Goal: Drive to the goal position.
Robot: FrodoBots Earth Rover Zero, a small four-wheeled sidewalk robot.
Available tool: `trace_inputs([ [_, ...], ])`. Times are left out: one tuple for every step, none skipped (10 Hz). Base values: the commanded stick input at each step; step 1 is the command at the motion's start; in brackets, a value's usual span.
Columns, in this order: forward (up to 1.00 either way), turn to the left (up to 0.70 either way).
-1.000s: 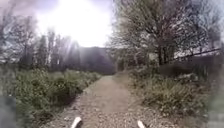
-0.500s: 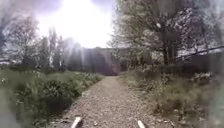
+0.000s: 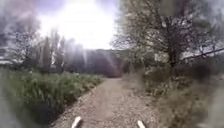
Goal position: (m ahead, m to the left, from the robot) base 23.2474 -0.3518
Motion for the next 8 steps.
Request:
trace_inputs([
  [0.7, 0.0],
  [0.7, 0.0],
  [0.7, 0.0],
  [0.7, 0.0],
  [0.7, 0.0],
  [0.7, 0.0],
  [0.7, -0.04],
  [0.7, -0.16],
])
